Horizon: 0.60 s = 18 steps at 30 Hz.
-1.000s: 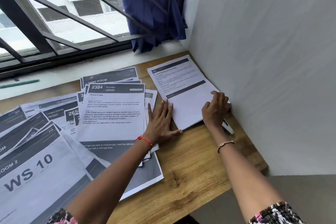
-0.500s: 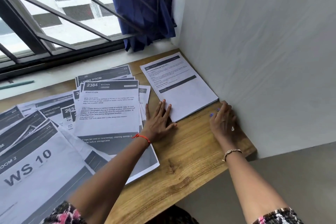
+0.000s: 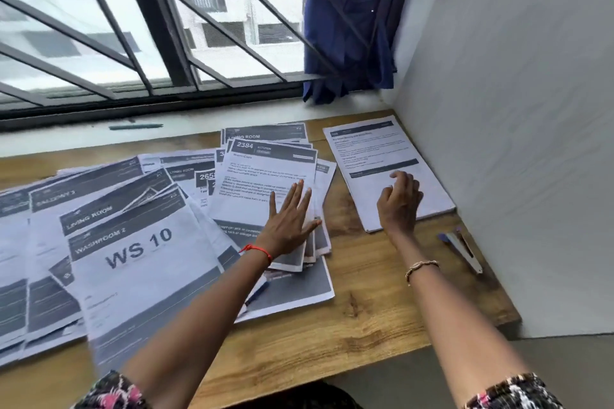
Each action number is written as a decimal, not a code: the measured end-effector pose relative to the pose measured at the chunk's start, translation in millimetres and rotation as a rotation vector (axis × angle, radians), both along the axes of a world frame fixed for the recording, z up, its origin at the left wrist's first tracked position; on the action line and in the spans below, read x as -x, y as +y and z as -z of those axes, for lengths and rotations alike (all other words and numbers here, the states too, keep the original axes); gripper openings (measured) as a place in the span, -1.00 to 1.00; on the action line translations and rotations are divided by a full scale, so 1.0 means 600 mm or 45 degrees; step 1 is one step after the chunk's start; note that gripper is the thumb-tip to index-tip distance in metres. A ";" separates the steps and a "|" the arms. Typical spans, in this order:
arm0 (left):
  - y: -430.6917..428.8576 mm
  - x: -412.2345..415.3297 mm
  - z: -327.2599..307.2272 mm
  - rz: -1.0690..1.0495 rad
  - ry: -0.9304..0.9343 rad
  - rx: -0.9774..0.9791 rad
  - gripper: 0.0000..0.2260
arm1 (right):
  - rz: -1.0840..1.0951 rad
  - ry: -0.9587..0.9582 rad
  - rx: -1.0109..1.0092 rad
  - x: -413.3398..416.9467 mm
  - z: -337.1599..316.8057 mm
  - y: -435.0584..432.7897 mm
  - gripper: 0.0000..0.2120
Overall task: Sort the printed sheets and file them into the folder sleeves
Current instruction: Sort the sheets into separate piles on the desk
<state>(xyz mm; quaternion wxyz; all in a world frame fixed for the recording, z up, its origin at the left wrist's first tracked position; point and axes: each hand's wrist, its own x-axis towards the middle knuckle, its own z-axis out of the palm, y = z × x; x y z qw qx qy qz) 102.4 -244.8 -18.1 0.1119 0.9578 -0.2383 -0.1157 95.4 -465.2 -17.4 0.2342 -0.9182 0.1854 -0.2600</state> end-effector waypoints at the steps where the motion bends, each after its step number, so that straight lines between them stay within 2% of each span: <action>1: 0.019 0.000 -0.002 -0.038 0.002 -0.001 -0.38 | -0.050 -0.005 -0.010 -0.009 -0.005 0.018 -0.69; 7: 0.134 0.005 -0.012 -0.280 0.084 0.053 -0.41 | -0.333 -0.007 -0.111 -0.040 -0.023 0.129 -0.79; 9: 0.164 0.004 -0.014 -0.335 0.138 0.071 -0.42 | -0.408 0.104 -0.145 -0.045 -0.022 0.156 -0.81; 12: 0.204 0.001 -0.018 -0.394 0.213 0.125 -0.44 | -0.434 0.396 -0.151 -0.052 -0.014 0.193 -0.84; 14: 0.221 -0.004 -0.019 -0.408 0.239 0.144 -0.47 | -0.407 0.553 -0.173 -0.054 -0.008 0.211 -0.77; 18: 0.244 -0.016 -0.021 -0.479 0.228 0.219 -0.54 | -0.264 0.737 -0.204 -0.057 -0.001 0.237 -0.49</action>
